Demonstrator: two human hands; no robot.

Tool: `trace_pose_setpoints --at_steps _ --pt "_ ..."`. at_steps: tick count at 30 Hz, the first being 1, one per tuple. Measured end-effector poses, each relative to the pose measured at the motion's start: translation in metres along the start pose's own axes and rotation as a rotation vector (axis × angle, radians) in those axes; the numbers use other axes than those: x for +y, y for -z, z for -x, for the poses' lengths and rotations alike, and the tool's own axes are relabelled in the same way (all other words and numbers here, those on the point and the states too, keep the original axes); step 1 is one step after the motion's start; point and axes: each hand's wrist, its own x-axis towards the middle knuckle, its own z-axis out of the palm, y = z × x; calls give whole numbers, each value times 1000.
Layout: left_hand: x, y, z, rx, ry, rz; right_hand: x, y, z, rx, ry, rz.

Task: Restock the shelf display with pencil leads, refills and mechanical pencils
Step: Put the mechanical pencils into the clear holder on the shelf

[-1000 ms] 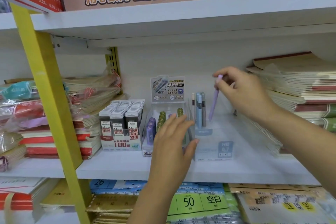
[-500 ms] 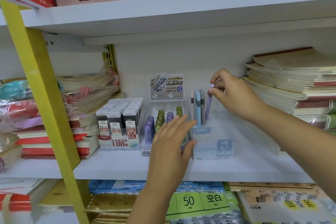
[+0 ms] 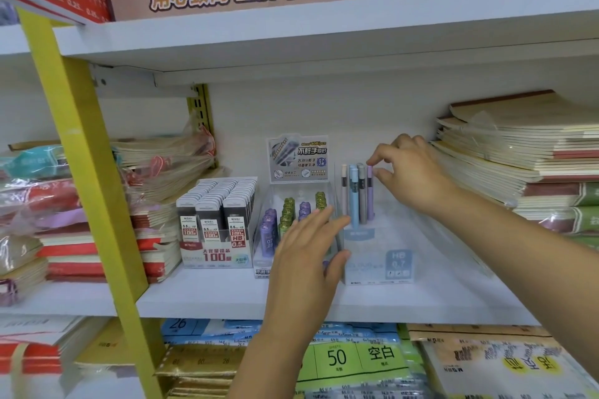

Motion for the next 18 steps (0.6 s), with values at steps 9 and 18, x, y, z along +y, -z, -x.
trace_pose_setpoints --at_steps 9,18 --pt "3 27 69 108 -77 -83 -34 41 104 302 67 -561" --pt "-73 -2 314 -553 777 16 -90 -122 332 -634 -288 -811"
